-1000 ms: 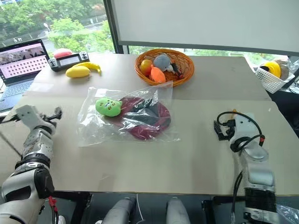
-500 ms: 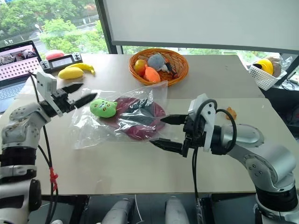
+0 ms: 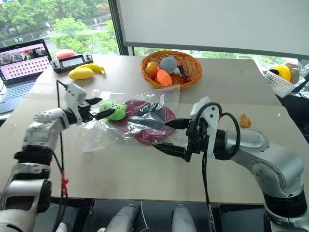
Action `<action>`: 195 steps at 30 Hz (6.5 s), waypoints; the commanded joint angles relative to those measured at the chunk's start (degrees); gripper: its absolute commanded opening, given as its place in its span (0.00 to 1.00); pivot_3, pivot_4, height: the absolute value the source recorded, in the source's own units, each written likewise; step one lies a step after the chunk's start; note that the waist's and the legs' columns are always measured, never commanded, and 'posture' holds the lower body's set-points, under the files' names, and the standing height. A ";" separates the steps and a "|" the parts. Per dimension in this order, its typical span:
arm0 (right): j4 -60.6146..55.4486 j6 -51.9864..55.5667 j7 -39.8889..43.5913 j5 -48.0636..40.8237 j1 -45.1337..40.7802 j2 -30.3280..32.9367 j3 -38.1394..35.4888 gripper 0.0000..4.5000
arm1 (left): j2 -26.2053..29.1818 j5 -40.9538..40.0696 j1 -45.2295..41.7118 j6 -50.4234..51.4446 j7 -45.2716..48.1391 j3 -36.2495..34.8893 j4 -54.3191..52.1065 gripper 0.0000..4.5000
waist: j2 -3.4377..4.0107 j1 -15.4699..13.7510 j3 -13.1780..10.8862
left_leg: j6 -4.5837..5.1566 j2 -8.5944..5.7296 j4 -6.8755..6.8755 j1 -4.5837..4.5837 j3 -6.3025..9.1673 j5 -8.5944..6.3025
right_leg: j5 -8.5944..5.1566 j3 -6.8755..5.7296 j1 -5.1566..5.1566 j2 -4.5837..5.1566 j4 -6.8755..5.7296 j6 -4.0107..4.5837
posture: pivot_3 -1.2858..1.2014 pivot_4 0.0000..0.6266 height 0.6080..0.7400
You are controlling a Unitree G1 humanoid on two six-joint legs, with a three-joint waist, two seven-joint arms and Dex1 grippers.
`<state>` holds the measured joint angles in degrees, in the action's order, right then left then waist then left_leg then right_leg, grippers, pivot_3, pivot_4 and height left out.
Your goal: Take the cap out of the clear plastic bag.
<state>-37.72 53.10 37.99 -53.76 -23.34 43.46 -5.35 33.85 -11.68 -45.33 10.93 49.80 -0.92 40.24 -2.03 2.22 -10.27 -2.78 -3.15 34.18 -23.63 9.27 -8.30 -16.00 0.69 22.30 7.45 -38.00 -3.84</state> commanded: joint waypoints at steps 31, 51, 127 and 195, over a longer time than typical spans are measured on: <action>0.91 -3.10 -4.51 17.26 4.45 -0.38 5.38 1.00 | -6.46 -0.07 -10.47 -15.86 -8.43 -9.21 18.15 0.03 | -0.03 0.18 -0.01 | 0.02 -0.03 0.13 -0.08 0.05 -0.01 | 0.00 -0.05 0.00 0.00 -0.04 -0.03 | 0.52 0.24 0.94; -2.11 -1.83 -7.13 18.42 8.19 -2.59 4.02 1.00 | 8.37 6.83 -15.42 -10.13 -52.25 -18.66 38.09 0.03 | -0.26 -0.12 -0.09 | 0.13 -0.04 0.27 -0.13 0.09 -0.09 | 0.01 -0.11 0.02 0.00 -0.10 -0.09 | 0.52 0.24 0.94; 8.56 -11.18 1.62 27.71 -8.42 -12.44 21.85 1.00 | 19.69 -17.41 31.35 16.53 17.40 -27.44 -26.54 1.00 | -0.03 0.80 -0.17 | 0.11 0.55 0.04 0.25 -0.35 -0.14 | 0.15 0.28 0.13 -0.41 -0.03 0.19 | 0.52 0.24 0.94; 77.32 -62.60 -18.51 79.90 -27.94 -52.94 45.10 0.01 | 24.11 -14.17 33.97 8.52 28.63 -13.63 -26.80 1.00 | 0.20 1.87 -0.31 | -0.26 2.48 -0.48 0.44 -0.37 -0.10 | 0.62 0.44 0.88 -2.54 -0.42 1.71 | 0.52 0.24 0.94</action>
<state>42.58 -9.48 18.75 26.82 -50.95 -5.39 40.71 58.01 -26.14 -10.74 20.83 78.30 -14.46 13.34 -1.83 4.09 -10.58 -3.04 -0.65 33.70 -23.19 8.90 -8.40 -15.38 1.13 23.18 4.88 -38.42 -2.13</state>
